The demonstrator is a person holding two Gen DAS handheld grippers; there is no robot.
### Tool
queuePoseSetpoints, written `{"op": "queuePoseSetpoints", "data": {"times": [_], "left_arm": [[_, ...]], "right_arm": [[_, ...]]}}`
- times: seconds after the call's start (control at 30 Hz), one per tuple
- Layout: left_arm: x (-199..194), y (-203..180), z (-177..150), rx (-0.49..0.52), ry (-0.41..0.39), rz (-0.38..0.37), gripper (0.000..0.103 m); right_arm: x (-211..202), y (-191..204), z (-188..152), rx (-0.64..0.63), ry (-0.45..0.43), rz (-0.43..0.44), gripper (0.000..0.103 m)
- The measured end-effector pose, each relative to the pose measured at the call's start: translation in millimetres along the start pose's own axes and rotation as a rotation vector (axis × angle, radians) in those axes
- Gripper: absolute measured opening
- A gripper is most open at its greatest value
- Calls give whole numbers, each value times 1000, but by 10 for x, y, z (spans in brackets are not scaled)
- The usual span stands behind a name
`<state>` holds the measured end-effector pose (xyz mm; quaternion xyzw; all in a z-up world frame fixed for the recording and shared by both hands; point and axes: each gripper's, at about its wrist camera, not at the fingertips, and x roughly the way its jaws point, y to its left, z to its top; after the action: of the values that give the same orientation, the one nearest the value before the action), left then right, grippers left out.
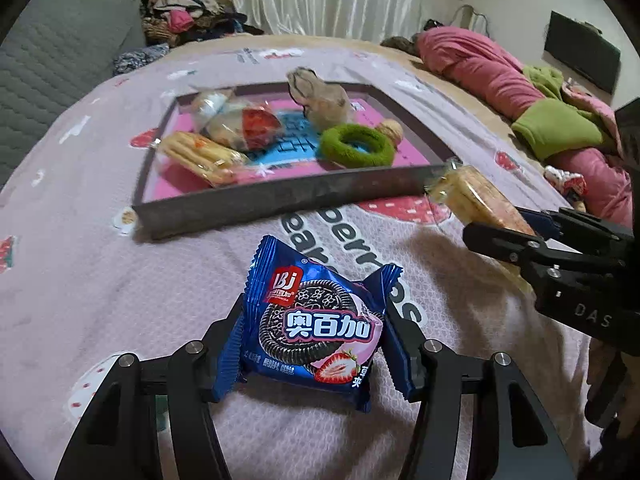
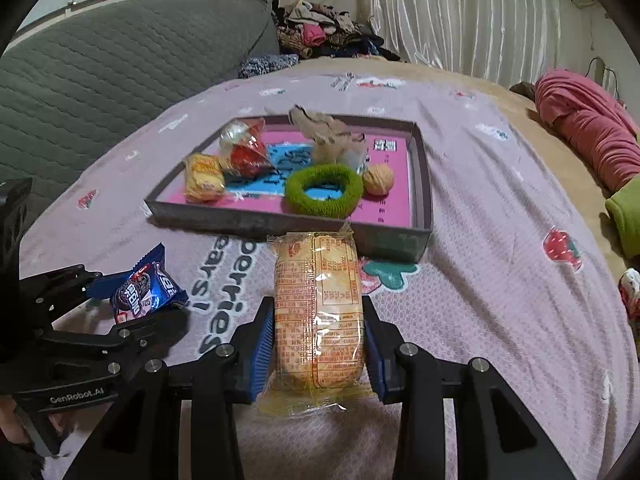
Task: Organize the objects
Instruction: 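Lift the Oreo packet and bread loaf with both tools over the tray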
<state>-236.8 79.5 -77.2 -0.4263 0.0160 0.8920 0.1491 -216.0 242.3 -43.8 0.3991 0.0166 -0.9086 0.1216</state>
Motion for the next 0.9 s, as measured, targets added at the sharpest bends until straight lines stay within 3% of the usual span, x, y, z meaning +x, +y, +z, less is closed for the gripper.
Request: {"op": "queuePoseSetpoints", "data": {"times": [0.7, 0.9], "left_arm": [[-1025, -86, 214, 5, -151, 78, 62], [-1304, -18, 422, 23, -190, 103, 62]], "right_arm": [[-1112, 316, 206, -53, -212, -8, 40], [-1300, 385, 386, -70, -247, -24, 40]]}}
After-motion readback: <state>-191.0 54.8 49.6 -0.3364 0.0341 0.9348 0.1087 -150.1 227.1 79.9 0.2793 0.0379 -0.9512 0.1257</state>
